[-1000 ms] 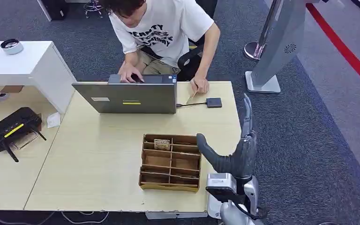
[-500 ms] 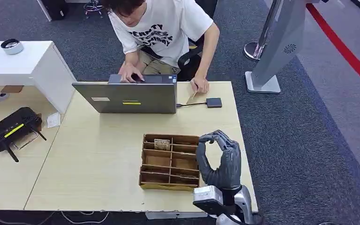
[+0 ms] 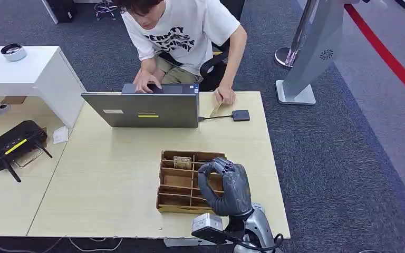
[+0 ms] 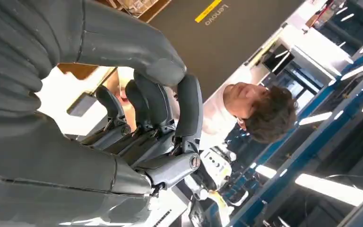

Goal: Pass the card to the sensor for recognition and then transmit it.

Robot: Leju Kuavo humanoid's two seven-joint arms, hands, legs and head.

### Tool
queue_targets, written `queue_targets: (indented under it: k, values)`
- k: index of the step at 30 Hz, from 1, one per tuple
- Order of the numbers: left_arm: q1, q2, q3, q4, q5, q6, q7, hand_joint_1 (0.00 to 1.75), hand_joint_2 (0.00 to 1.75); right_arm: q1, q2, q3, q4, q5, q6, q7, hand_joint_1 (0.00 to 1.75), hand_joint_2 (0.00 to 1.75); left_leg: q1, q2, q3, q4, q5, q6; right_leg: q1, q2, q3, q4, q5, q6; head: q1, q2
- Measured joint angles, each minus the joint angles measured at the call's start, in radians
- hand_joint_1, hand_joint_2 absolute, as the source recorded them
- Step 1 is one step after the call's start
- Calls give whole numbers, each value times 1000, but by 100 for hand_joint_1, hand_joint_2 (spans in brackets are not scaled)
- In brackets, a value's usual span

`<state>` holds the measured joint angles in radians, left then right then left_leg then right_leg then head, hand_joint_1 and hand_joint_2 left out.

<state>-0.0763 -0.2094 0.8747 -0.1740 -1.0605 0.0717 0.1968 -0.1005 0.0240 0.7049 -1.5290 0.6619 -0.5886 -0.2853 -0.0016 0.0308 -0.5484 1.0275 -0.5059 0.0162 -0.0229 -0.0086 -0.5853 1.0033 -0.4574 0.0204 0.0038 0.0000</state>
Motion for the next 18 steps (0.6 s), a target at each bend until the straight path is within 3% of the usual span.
queue_targets:
  k: [3, 4, 6, 7, 11, 14, 18]
  values:
    - [0, 0, 0, 0, 0, 0, 0, 0, 0, -6, -3, 7, 8, 16, 12, 16, 91, 175, 0, 0, 0, 0, 0, 0, 0, 0, 0, 0, 0, 0, 0, 0]
    - [0, 0, 0, 0, 0, 0, 0, 0, 0, -12, -5, 13, 15, 31, 22, 33, 105, 175, 0, 0, 0, 0, 0, 0, 0, 0, 0, 0, 0, 0, 0, 0]
    - [0, 0, 0, 0, -2, 0, 0, 0, 0, -26, -10, 25, 31, 58, 32, 56, 110, 175, 0, 0, 0, 0, 0, 0, 0, 0, 0, 0, 0, 0, 0, 0]
    - [0, 0, 0, 0, -2, 0, 0, 0, 0, -35, -11, 33, 45, 74, 34, 68, 124, 175, 0, 0, 0, 0, 0, 0, 0, 0, 0, 0, 0, 0, 0, 0]
    - [0, 0, 0, 0, -5, -1, -1, 0, 0, -57, -14, 59, 95, 108, 44, 96, 98, 175, 0, 0, 0, 0, 0, 0, 0, 0, 0, 0, 0, 0, 0, 0]
    - [0, 0, 0, 0, -6, -3, -1, 0, 0, -76, -16, 83, 138, 129, 46, 113, 94, 175, 0, 0, 0, 0, 0, 0, 0, 0, 0, 0, 0, 0, 0, 0]
    - [0, 0, 0, 0, -5, -5, -1, 0, 0, -90, -18, 97, 182, 145, 40, 139, 103, 175, 0, 0, 0, 0, 0, 0, 0, 0, 0, 0, 0, 0, 0, 0]
